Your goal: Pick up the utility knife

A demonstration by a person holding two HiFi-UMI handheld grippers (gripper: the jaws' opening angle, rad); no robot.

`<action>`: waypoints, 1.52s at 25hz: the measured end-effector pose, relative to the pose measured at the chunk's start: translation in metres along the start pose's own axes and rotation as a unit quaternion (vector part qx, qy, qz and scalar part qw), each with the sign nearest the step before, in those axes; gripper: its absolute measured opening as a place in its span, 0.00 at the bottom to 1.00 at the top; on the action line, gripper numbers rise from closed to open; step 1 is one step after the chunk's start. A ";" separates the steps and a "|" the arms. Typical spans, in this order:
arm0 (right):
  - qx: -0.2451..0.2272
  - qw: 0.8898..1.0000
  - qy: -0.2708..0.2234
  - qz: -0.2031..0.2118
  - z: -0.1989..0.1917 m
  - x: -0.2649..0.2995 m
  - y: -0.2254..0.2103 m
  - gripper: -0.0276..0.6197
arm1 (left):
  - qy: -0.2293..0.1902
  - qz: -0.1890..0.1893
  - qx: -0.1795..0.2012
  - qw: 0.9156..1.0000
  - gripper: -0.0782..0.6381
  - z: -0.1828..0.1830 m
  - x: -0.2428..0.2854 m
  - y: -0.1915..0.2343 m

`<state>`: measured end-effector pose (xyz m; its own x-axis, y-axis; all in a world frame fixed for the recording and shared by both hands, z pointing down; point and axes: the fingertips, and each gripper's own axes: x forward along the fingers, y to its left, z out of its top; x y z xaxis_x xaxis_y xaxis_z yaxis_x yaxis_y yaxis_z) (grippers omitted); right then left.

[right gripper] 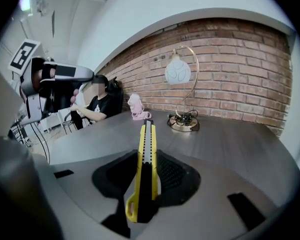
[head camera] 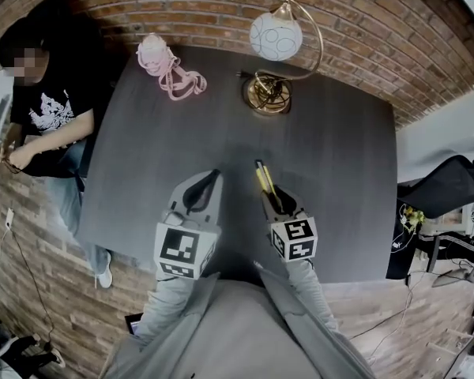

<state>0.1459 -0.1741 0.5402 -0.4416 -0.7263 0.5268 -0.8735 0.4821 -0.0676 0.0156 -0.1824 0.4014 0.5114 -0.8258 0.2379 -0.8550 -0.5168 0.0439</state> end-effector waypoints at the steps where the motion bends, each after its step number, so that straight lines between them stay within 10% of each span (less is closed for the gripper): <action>1: 0.001 1.000 -0.011 -0.002 0.009 -0.004 -0.002 0.24 | -0.002 -0.001 0.001 1.000 0.13 0.002 0.000 -0.001; 16: -0.008 0.986 -0.163 -0.027 0.113 -0.071 -0.009 0.24 | -0.032 -0.014 0.020 0.999 0.13 0.035 0.000 -0.013; 38: -0.025 0.962 -0.265 -0.060 0.160 -0.146 -0.010 0.24 | -0.043 -0.030 0.024 0.998 0.13 0.045 -0.003 -0.032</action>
<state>0.1858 -0.1513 0.3285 -0.3922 -0.9196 0.0203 -0.9196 0.3925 0.0155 0.0460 -0.1737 0.3558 0.5695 -0.8077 0.1527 -0.8180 -0.5752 0.0080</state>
